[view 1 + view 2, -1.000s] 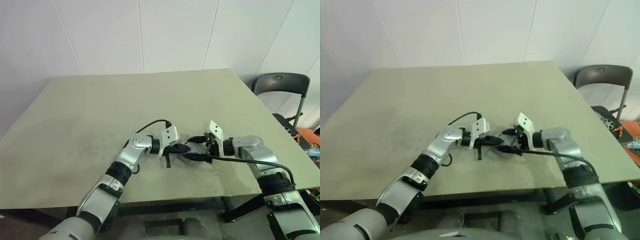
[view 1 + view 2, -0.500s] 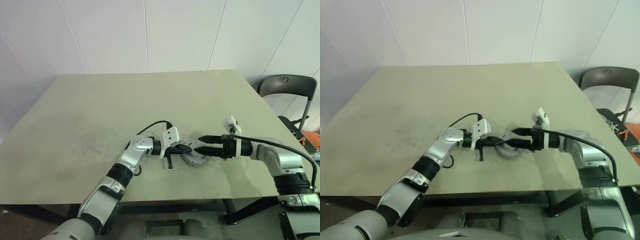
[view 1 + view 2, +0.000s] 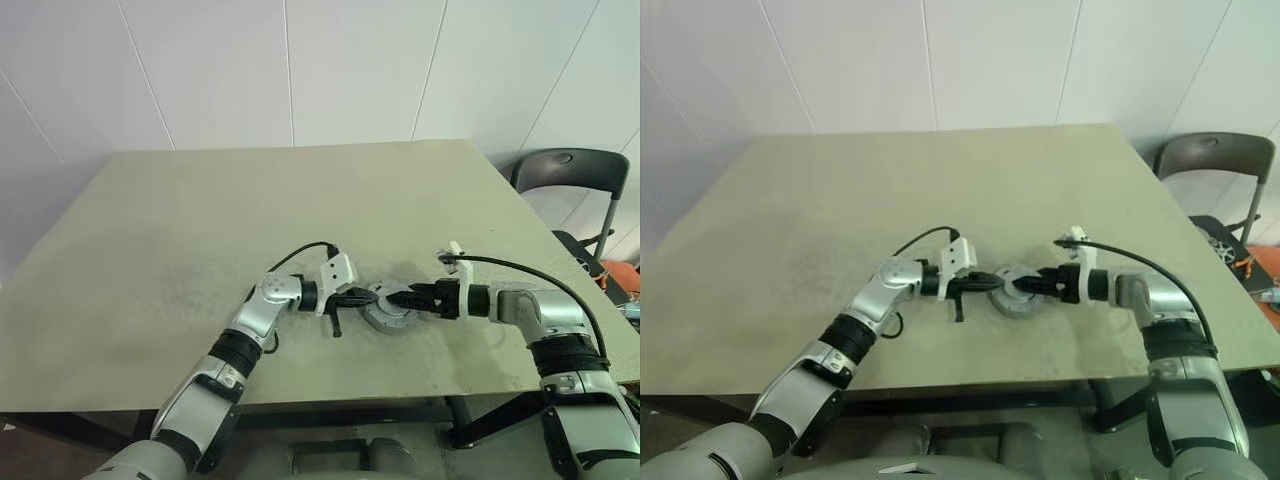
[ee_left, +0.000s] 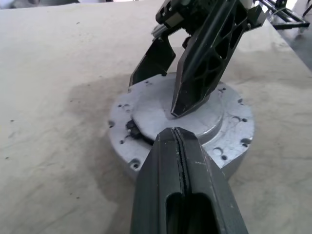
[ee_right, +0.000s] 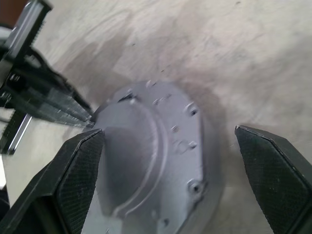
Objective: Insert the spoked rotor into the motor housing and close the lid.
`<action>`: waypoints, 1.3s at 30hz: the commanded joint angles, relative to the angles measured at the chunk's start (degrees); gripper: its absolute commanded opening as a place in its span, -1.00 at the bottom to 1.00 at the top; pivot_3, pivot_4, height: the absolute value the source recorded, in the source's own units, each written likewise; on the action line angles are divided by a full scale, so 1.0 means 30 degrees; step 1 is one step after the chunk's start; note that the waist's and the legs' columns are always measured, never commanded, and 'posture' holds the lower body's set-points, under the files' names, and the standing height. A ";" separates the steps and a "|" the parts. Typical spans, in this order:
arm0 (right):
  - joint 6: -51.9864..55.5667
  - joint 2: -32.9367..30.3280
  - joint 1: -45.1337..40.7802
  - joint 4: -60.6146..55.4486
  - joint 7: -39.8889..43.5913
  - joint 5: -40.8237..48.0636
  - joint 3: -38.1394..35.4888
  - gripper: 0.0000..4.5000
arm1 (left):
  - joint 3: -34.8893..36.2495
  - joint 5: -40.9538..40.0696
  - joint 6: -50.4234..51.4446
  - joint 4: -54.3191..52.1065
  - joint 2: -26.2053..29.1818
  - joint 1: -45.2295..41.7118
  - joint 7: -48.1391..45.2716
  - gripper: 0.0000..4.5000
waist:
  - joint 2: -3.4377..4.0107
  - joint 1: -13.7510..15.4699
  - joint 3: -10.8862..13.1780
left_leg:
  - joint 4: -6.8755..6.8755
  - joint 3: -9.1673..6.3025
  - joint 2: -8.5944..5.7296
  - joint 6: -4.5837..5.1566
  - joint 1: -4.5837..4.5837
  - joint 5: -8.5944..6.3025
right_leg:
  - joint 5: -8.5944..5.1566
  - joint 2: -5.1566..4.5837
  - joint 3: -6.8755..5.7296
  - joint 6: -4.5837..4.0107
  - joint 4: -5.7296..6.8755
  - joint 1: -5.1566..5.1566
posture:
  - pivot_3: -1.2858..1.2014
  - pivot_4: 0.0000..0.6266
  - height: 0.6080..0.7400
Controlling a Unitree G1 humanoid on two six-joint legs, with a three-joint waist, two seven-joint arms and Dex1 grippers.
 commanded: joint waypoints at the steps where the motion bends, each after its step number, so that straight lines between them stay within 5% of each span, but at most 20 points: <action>1: 0.1308 -0.0606 0.0420 -0.0499 0.0509 0.0102 0.0556 0.99 | 0.0274 -0.0198 0.0020 -0.0522 -0.0007 -0.0223 -0.0011 -1.00 | 0.0004 0.0026 -0.0002 | 0.0003 0.0000 -0.0001 0.0000 -0.0001 0.0000 | 0.0000 0.0000 -0.0001 0.0001 -0.0001 0.0003 | 0.03 -1.00 1.00; 9: 0.5866 0.0637 0.2657 -0.5446 0.1563 0.3707 0.0995 0.99 | 0.0326 -0.0250 -0.0104 -0.0351 -0.0016 -0.0371 0.0018 -1.00 | -0.0020 -0.0101 -0.0007 | -0.0034 0.0002 0.0008 0.0030 -0.0010 -0.0019 | 0.0000 0.0002 -0.0001 0.0015 -0.0007 -0.0030 | 0.03 -1.00 1.00; 16: 1.0590 0.5227 0.1725 -0.5425 -0.1426 0.7262 -0.4439 0.99 | 0.0589 -0.0207 -0.0134 -0.0351 0.0085 -0.0437 0.0160 -1.00 | -0.0067 -0.0546 -0.0031 | -0.0198 0.0004 0.0074 0.0024 0.0034 -0.0011 | 0.0022 0.0048 0.0001 -0.0014 0.0057 -0.0136 | 0.03 -1.00 1.00; 20: 1.0193 0.6029 0.1807 -0.5388 -0.2869 0.7000 -0.4974 0.62 | 0.0745 -0.0215 -0.0092 -0.0450 0.0167 -0.0381 0.0205 -1.00 | -0.0049 -0.0431 -0.0041 | -0.0163 0.0005 0.0049 -0.0005 0.0020 0.0007 | 0.0027 0.0032 0.0004 -0.0020 0.0063 -0.0124 | 0.03 -1.00 1.00; 25: 0.9825 0.6167 0.1964 -0.5211 -0.3594 0.7094 -0.5197 -0.09 | 0.0937 -0.0248 -0.0007 -0.0597 0.0253 -0.0208 0.0295 -1.00 | -0.0038 -0.0479 -0.0047 | -0.0165 0.0014 0.0038 -0.0006 0.0021 0.0007 | 0.0027 0.0021 0.0005 -0.0014 0.0038 -0.0109 | 0.03 -1.00 1.00; 33: 0.8260 0.5898 0.2029 -0.5080 -0.4038 0.6611 -0.4760 -0.12 | 0.1658 -0.0741 0.0114 -0.0763 0.0008 -0.0207 0.0905 -1.00 | -0.0032 -0.0463 -0.0050 | -0.0116 0.0013 0.0038 -0.0006 0.0035 0.0010 | 0.0035 0.0024 0.0006 -0.0006 0.0055 -0.0078 | 0.03 -1.00 1.00; 39: 0.7063 0.6691 0.1113 -0.3410 -0.5716 0.6987 -0.6623 -0.12 | 0.4639 -0.2228 0.0202 0.0329 -0.0723 -0.1517 0.4239 -1.00 | -0.0031 -0.0452 -0.0044 | -0.0048 0.0013 0.0034 -0.0006 0.0015 0.0010 | 0.0056 0.0023 0.0005 0.0014 0.0055 -0.0064 | 0.03 -1.00 1.00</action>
